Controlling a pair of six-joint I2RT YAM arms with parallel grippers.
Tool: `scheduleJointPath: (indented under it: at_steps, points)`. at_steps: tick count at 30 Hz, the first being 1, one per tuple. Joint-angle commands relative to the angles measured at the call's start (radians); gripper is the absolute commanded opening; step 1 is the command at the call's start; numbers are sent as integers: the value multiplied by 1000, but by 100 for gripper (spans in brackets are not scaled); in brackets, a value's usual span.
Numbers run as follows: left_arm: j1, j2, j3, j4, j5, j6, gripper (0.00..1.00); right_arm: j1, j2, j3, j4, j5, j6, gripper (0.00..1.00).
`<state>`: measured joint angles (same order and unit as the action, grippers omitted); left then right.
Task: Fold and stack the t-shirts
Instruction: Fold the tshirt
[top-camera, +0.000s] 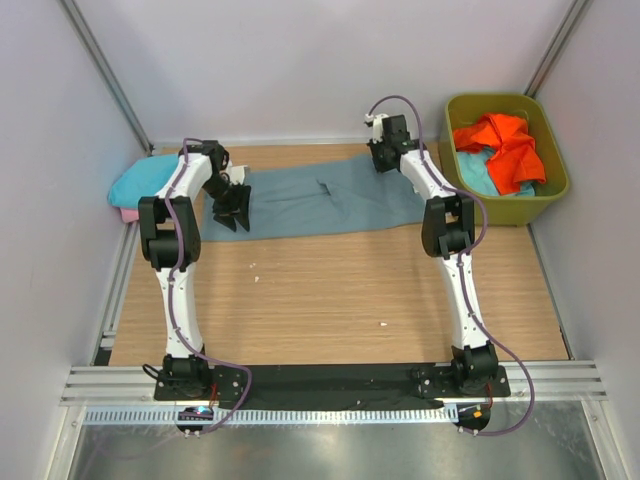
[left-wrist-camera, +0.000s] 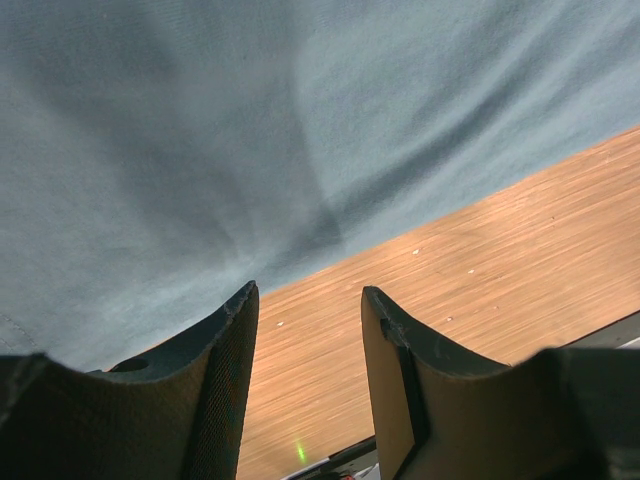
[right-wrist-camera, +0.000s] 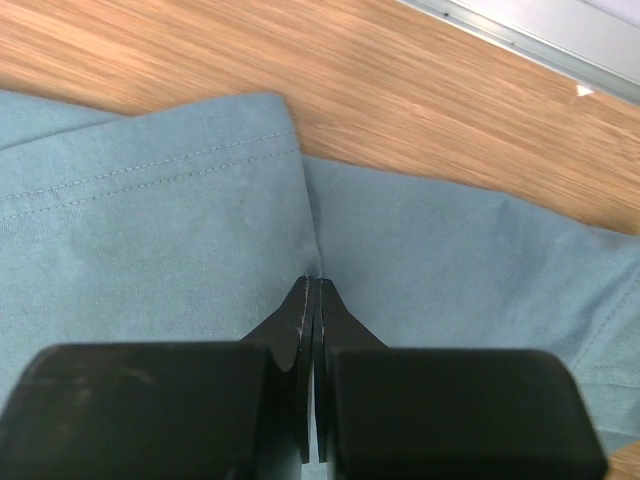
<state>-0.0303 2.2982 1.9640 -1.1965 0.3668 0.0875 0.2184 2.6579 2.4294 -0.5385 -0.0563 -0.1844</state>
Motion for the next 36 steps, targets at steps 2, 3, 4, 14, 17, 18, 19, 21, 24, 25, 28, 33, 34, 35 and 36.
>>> scheduleJointPath:
  at_steps: [2,3,4,14,17,18,19,21,24,25,28,33,34,35,36]
  points:
    - [3,-43,7,6,6,11,47,-30,-35,30,35,52,-24,1]
    - [3,-42,6,6,7,11,47,-30,-38,27,32,52,-26,1]
    - [3,-43,6,6,8,9,47,-31,-44,19,32,52,-29,1]
    - [3,-43,13,8,12,8,47,-28,-72,26,41,130,-32,4]
    - [3,-48,62,5,29,11,47,-16,-117,33,51,130,-6,42]
    - [3,-40,87,3,35,14,47,-4,-131,30,55,133,3,49]
    - [1,-34,128,2,34,20,48,1,-144,28,58,133,34,57]
    - [3,-1,173,-8,17,27,48,18,-182,13,57,124,68,61]
    - [3,44,217,-9,-6,34,48,47,-223,-33,49,98,112,63]
    - [3,55,219,-6,-11,35,48,53,-231,-49,43,87,118,62]
    - [1,102,219,-11,-28,32,48,65,-239,-104,20,70,144,62]
    - [0,112,156,8,-75,38,47,65,-225,-182,-11,30,207,62]
    - [0,109,145,9,-104,38,47,62,-214,-188,-11,32,215,62]
    - [0,110,128,11,-126,37,46,59,-210,-193,-21,29,230,62]
    - [0,107,119,15,-147,38,46,59,-202,-191,-26,27,235,62]
